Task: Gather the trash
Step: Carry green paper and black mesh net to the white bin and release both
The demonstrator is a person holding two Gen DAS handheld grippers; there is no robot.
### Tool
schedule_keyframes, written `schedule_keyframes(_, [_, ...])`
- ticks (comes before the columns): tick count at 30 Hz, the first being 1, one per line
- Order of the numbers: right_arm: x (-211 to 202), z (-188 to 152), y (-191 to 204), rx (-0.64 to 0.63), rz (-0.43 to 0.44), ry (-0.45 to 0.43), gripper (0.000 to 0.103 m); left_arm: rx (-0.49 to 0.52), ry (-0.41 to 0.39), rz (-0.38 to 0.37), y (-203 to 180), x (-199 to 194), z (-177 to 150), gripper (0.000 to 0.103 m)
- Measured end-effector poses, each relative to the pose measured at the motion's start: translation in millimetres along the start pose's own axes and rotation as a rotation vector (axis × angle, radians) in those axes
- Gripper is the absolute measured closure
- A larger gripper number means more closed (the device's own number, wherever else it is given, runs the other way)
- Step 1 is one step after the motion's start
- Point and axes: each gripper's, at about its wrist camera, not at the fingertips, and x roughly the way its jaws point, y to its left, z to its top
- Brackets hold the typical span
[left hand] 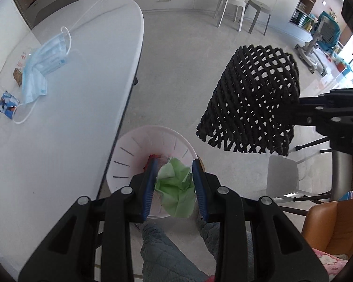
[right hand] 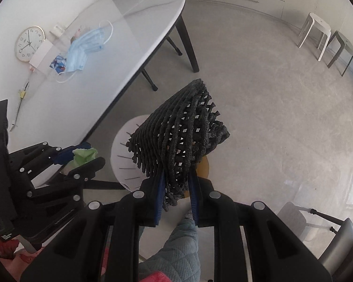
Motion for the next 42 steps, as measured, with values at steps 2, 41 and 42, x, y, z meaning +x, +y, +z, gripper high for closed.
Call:
schedule_keyframes(2, [13.2,-2.0,-10.4,-0.002,0.004,0.018,0.083,-0.002,0.029,0.028,-6.5,24.9,-1.3,0.072])
schedule_keyframes(41, [100.4,-3.2,-40.0,0.025,0.098,0.107,0.081,0.072,0.099,0.150,-13.5,86.4,7.7,0.042])
schedule_keyframes(42, [101.6,-3.1,-39.1,0.023,0.108,0.109,0.081,0.071,0.090,0.140,-14.2,78.5,7.2,0.040])
